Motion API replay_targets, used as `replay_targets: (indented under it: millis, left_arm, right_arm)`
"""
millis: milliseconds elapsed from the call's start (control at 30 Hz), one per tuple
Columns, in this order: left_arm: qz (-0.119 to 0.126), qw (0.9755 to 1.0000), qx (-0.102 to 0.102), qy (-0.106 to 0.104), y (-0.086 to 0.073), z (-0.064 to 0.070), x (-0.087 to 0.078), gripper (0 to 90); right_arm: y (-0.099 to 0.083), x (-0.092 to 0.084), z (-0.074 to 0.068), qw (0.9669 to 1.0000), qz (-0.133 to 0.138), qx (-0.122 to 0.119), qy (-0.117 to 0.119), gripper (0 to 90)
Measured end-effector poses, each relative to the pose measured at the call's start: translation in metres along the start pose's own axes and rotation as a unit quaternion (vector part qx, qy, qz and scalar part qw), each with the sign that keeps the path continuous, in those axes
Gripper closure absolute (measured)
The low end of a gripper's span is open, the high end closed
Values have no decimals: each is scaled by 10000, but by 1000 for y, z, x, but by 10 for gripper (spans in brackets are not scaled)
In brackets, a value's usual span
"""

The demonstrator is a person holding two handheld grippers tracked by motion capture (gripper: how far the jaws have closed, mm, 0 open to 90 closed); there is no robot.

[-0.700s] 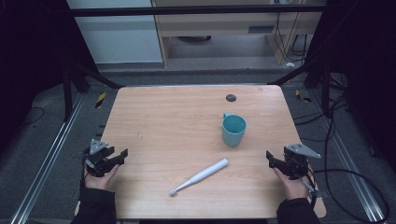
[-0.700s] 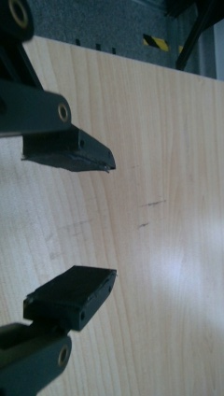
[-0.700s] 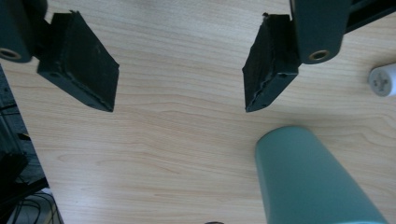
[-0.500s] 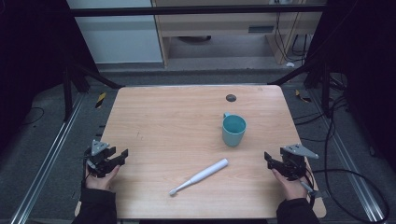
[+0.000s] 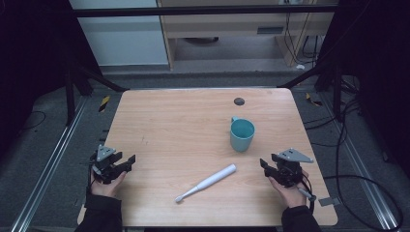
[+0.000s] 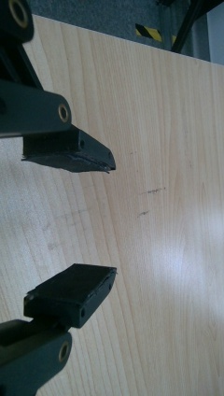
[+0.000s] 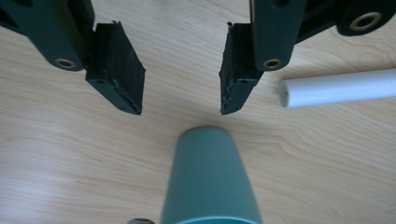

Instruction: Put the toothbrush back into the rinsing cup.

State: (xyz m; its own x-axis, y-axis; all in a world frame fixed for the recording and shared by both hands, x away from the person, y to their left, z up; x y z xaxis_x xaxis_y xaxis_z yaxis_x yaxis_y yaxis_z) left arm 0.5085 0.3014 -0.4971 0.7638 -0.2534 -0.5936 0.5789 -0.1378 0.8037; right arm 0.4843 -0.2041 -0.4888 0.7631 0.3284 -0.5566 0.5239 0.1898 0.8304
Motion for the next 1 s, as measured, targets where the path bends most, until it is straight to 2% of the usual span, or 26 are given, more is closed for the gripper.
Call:
replay_targets:
  millis: [100,267,300,467,700,1000]
  left_arm:
    - [-48,10000,-14,-55,-1,2,2,416]
    - [-19,9999,69,-112,0,5,2,406]
    - [-27,9999,89,-120,0,6,2,403]
    - [13,9998,102,-155,1,8,2,396]
    - [41,9998,121,-150,2,9,1,400]
    - [46,9998,154,-150,2,10,1,403]
  right_arm:
    - [4,5,-12,9998,-35,-67,207,541]
    - [8,12,-22,9994,-70,-94,339,580]
    - [11,14,-28,9990,-97,-136,418,602]
    - [15,21,-40,9979,-187,-197,593,664]
    - [18,32,-51,9965,-295,-254,743,760]
    - [18,46,-63,9948,-457,-317,858,835]
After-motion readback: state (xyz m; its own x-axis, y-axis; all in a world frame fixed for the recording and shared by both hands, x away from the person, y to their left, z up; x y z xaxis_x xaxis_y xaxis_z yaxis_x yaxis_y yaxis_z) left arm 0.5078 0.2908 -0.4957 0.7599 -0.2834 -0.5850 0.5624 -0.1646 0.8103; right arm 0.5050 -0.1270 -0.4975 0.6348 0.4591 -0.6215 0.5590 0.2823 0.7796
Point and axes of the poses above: each handheld gripper's, and its own axes: x roughly forward along the jaws, y roughly out of its top, z roughly to its right, the point moved 6 cm from there along x, roughly forward along the jaws, and after that the axes turned 1 degree about -z, right-handed, at the moved point
